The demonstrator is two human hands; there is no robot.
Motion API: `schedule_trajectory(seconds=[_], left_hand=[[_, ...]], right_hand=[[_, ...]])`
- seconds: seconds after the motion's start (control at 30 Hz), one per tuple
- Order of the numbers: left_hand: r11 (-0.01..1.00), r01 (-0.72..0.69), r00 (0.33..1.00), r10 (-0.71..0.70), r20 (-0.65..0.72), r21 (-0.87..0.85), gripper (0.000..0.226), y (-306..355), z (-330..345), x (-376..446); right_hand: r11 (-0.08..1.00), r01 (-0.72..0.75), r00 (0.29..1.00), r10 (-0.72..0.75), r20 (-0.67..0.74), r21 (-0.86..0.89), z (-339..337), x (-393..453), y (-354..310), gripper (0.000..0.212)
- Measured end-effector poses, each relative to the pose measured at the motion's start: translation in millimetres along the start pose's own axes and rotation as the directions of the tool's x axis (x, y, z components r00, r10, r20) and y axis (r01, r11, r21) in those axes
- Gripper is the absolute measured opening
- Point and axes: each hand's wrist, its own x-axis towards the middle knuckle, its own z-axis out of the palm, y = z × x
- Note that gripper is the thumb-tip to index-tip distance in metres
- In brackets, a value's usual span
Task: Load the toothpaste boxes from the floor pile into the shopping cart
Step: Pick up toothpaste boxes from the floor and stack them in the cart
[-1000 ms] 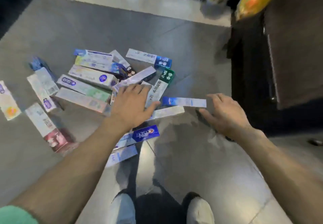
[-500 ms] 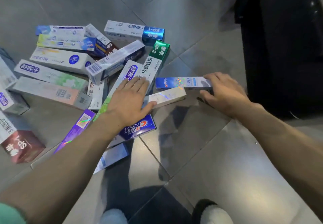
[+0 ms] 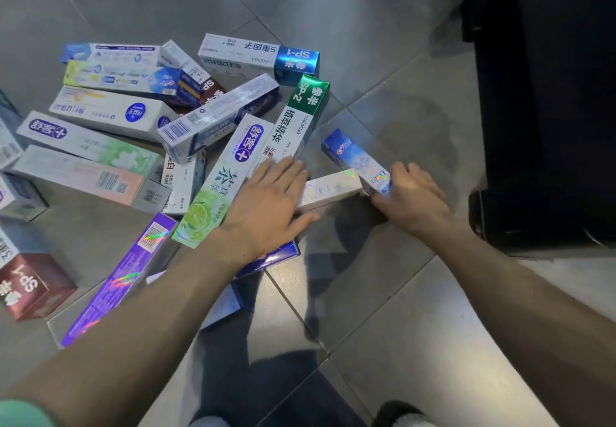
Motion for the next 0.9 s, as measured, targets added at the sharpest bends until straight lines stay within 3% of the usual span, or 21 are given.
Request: schedule_trajectory(seconds=[0.1, 0.2, 0.3, 0.37, 0.43, 0.57, 0.73, 0.9], left_hand=[[0.999, -0.007, 0.998, 0.005, -0.07, -0.039, 0.055, 4, 2, 2], [0.999, -0.006, 0.991, 0.001, -0.132, -0.039, 0.043, 5, -3, 6], [0.956, 0.087, 0.969, -0.146, -0.198, -0.279, 0.042, 10, -20, 10], [0.814, 0.169, 0.933, -0.314, -0.174, -0.556, 0.04, 17, -45, 13], [0.603, 0.193, 0.884, -0.449, -0.129, -0.774, 0.035, 23, -75, 15], [0.197, 0.079, 0.795, -0.604, -0.058, -0.977, 0.026, 28, -156, 9], [0.039, 0.03, 0.746, -0.666, -0.004, -0.999, 0.025, 18, -305, -41], [-0.09, 0.04, 0.684, -0.724, 0.093, -0.995, 0.027, 0, -503, -109]], right_hand=[[0.975, -0.096, 0.995, 0.099, -0.003, 0.201, -1, -14, 3, 0.036], [0.895, -0.203, 0.976, 0.216, 0.01, 0.398, -14, -24, 4, 0.036], [0.8, -0.21, 0.965, 0.26, -0.01, 0.562, -32, -32, 5, 0.038], [0.73, -0.135, 0.965, 0.25, -0.079, 0.67, -47, -36, 2, 0.038], [0.657, -0.088, 0.965, 0.242, -0.098, 0.749, -70, -43, -9, 0.038], [0.587, -0.001, 0.981, 0.159, -0.114, 0.81, -133, -73, -46, 0.042], [0.528, 0.048, 0.991, 0.084, -0.108, 0.848, -252, -137, -107, 0.037], [0.508, 0.076, 0.996, -0.004, -0.085, 0.858, -429, -218, -198, 0.03]])
